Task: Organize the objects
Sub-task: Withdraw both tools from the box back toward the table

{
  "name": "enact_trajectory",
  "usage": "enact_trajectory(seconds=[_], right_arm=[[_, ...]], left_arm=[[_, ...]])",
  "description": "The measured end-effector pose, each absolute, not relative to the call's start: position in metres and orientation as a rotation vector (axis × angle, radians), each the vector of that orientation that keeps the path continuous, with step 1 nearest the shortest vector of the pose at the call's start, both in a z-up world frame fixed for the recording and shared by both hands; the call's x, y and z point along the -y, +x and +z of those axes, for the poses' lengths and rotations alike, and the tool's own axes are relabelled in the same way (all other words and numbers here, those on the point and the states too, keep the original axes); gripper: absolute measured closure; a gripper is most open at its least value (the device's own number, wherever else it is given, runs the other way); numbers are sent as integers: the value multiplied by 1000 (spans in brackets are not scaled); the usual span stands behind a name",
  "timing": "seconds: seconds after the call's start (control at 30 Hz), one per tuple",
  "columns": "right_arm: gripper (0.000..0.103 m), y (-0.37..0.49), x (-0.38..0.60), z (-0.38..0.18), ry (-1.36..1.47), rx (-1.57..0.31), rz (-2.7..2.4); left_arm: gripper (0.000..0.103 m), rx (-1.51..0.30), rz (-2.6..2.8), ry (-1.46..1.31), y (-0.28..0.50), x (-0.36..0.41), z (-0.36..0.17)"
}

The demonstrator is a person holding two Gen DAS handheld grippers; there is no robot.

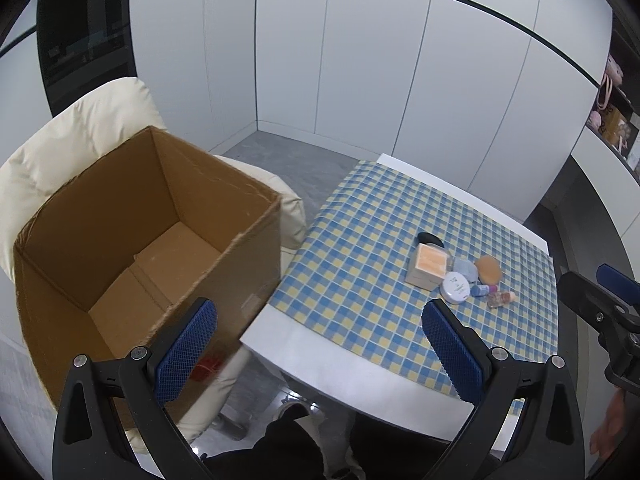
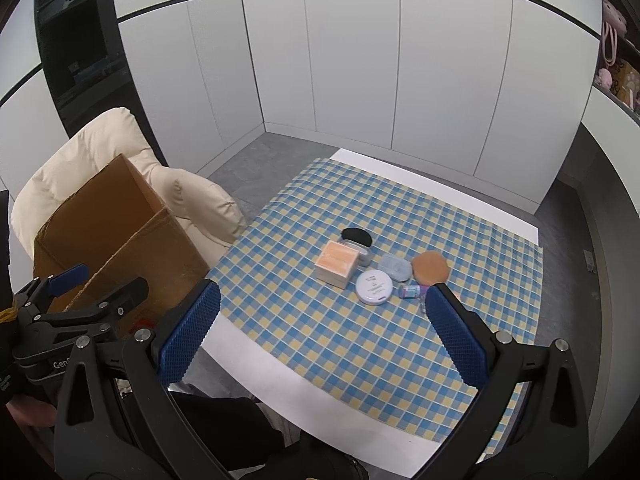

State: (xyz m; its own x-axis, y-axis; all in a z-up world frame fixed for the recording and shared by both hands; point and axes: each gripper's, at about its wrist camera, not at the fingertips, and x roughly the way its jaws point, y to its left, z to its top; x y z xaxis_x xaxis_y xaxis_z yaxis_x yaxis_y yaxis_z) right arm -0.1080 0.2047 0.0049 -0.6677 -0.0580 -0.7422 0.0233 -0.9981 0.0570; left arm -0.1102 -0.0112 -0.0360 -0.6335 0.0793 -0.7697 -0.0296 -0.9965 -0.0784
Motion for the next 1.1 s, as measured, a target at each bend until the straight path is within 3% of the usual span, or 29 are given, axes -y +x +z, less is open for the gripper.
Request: enact_trajectory(seconds=[1.1], right_arm=[[0,-67,-293,3,1329,135,-2954]], left_arm=[[1,-25,2628,-1262,-109,-92,-38]])
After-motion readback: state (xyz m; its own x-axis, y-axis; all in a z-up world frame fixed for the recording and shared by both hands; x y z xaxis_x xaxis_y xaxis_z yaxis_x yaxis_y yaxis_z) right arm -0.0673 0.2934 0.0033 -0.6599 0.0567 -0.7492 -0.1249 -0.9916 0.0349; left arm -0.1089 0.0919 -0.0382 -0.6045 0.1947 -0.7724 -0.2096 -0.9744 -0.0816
